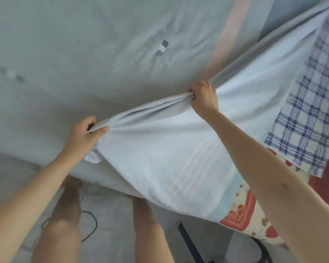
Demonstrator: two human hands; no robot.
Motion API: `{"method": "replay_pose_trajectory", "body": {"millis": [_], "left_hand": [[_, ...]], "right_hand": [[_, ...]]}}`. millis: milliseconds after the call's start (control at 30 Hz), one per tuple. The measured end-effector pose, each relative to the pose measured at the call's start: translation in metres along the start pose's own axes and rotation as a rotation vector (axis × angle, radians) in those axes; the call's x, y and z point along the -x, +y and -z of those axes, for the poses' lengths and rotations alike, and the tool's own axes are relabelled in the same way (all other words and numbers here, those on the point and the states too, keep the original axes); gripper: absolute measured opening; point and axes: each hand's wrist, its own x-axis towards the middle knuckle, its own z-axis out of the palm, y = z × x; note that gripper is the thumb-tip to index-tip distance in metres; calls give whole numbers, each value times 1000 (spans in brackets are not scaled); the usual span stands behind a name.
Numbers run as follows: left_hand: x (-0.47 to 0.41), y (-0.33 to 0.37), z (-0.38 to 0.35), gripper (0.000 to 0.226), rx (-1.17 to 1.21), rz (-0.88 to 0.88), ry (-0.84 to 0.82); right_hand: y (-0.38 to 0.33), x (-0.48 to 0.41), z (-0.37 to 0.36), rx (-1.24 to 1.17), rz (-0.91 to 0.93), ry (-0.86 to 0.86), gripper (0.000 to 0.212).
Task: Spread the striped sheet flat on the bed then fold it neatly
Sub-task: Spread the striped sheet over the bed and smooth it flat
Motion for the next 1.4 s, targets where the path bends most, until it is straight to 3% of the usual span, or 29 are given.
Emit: {"method": "replay_pose_trajectory", "body": {"millis": [233, 500, 633, 767, 867, 900, 1067, 1167, 1300, 1400], "left_hand": [[-26, -63, 146, 27, 60, 92, 184], [-71, -130, 352, 27, 95, 70, 371], [-110, -164, 417, 31, 35, 25, 399], [-144, -191, 426, 29, 48, 95, 387], [-165, -208, 421, 11, 55, 166, 398], [-170, -210, 420, 14, 54, 194, 417], [-193, -198, 431, 24, -65, 240, 575], [-203, -195, 432, 24, -29, 178, 630], [-205, -216, 429, 26, 77, 154, 669], [-202, -229, 433, 28, 78, 108, 625]], "right_hand": [[-197, -93, 6, 85, 118, 105, 43], [-438, -177, -3, -48, 180, 193, 44], [-535, -221, -14, -154, 75, 182, 37], [-564, -246, -39, -244, 41, -6, 35], [-564, -255, -61, -169, 109, -189, 27], [-564, -256, -66, -141, 100, -204, 26], [-580, -278, -56, -118, 140, 32, 20], [-588, -302, -51, 6, 176, 37, 21], [-588, -317, -65, 78, -97, -54, 32], [-581, -304, -78, -88, -213, 22, 39]]}}
